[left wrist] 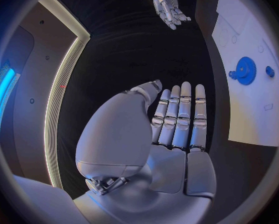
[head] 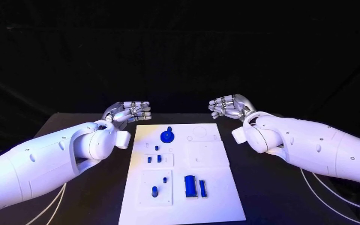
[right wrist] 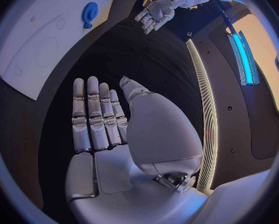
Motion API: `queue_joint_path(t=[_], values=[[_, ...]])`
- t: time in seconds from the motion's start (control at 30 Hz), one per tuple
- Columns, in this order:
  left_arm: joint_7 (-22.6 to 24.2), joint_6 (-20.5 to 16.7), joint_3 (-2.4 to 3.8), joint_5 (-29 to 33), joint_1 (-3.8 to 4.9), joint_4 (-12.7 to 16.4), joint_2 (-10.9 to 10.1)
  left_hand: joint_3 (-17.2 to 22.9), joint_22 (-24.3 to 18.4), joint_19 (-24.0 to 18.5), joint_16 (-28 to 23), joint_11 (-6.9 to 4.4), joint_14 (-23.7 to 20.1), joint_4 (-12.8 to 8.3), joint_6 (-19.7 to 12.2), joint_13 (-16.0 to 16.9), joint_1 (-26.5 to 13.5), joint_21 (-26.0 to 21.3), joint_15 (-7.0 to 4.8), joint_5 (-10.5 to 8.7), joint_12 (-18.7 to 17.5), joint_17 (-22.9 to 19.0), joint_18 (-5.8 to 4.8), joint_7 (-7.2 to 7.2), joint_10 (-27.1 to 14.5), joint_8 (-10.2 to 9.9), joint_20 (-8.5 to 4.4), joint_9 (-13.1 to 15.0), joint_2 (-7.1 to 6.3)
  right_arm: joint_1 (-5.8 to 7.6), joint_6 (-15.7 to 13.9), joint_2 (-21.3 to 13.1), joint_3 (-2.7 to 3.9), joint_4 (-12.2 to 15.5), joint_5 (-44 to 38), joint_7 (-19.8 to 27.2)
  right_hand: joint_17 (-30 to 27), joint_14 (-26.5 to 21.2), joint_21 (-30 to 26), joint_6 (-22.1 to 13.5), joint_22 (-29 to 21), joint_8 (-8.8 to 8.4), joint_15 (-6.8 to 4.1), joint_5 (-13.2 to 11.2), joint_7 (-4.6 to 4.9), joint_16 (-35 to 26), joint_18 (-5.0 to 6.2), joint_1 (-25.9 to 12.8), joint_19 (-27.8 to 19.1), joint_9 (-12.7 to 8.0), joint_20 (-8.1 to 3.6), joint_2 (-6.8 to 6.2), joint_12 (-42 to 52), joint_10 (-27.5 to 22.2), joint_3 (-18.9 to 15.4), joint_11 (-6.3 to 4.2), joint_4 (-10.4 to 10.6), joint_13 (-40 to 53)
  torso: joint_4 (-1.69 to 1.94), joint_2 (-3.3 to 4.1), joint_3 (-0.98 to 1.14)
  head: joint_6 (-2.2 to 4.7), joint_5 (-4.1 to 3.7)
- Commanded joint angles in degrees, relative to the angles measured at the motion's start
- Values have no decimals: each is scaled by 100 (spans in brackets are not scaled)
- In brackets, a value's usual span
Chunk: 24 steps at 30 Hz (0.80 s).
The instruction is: Assemble the parts on the task board
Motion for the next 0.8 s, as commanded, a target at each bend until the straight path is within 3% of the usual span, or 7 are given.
queue_joint_path(t=[0.03, 0.13, 0.17, 0.23, 0.5, 0.53, 0.8], values=[[618, -321, 3, 414, -24, -158, 107, -113, -351, -21, -594, 75, -124, -3, -44, -3, -37, -538, 85, 7, -252, -203, 76, -2, 14, -90, 134, -10, 25, 3, 516, 99, 13, -113, 585, 492, -214, 23, -171, 67, -283, -106, 86, -79, 14, -298, 116, -92, 21, -125, 59, 37, -139, 25, -26, 10, -65, -349, 3, -106, 7, 71, -17], [725, -361, 3, 450, -58, -290, 210, -317, -601, 13, -998, 92, -158, -22, -113, -8, -53, -920, 171, 4, -492, -346, 42, 3, -41, -226, 151, -16, 33, 5, 574, 175, 24, -195, 650, 556, -492, 148, -244, 130, -684, -168, 114, -163, 28, -612, 136, -155, 80, -305, 81, 104, -274, 144, -123, 39, -186, -789, 4, -150, 18, 82, 14], [251, -143, -1, 170, -41, -218, 144, -973, -772, -1242, -1321, -214, -1751, -308, -1732, -364, -2515, -1413, -100, -275, -674, -748, -294, -353, -1784, -760, -361, -388, 259, -1, 185, 137, 18, -133, 280, 189, -849, -1791, -611, -1592, -1812, -523, -66, -438, -282, -832, -219, -2531, -1587, -707, -301, 547, -538, -1715, -517, -205, -700, -1091, 2, -71, 7, 60, -7], [270, -189, 1, 163, -50, -187, 139, -1074, -816, -1396, -1397, -245, -1951, -344, -1941, -364, -2839, -1505, -127, -305, -717, -748, -295, -394, -2016, -760, -417, -388, 287, -20, 138, 129, 33, -89, 314, 214, -918, -2019, -611, -1795, -1988, -523, -488, -482, -321, -887, -219, -2849, -1786, -774, -339, 547, -583, -1926, -574, -235, -700, -1168, 0, -88, 20, 69, 16], [545, -846, 30, 72, -189, 238, 74, -1461, -1221, -2132, -1603, -429, -2884, -511, -2887, -364, -4286, -1809, -284, -473, -1143, -748, -422, -600, -3042, -760, -716, -388, 785, -282, -518, 15, 234, 529, 797, 559, -1145, -3139, -611, -2796, -2672, -523, -488, -651, -508, -1420, -376, -4239, -2755, -1022, -568, 547, -744, -2998, -788, -768, -700, -1375, -31, -274, 171, 172, 270], [629, -1046, 38, 44, -231, 367, 54, -1530, -1221, -2261, -1634, -462, -3047, -538, -3054, -364, -4538, -1862, -708, -503, -1143, -748, -453, -640, -3223, -760, -766, -388, 785, -362, -719, -20, 296, 717, 945, 664, -1181, -3328, -611, -2964, -2786, -523, -488, -681, -539, -1420, -376, -4473, -2917, -1062, -606, 547, -772, -3178, -824, -768, -700, -1406, -34, -293, 187, 183, 297], [1139, -2264, 91, -125, -487, 1156, -68, -1810, -1221, -2770, -2144, -919, -3692, -959, -3707, -364, -5535, -2067, -708, -915, -1143, -748, -543, -1165, -3931, -760, -970, -388, 785, -745, -1678, -188, 590, 1620, 1651, 1169, -1335, -4109, -611, -3661, -3258, -523, -488, -1106, -1010, -1420, -501, -5443, -3593, -1232, -762, 547, -1173, -3926, -987, -768, -700, -1907, -36, -306, 197, 189, 314]])
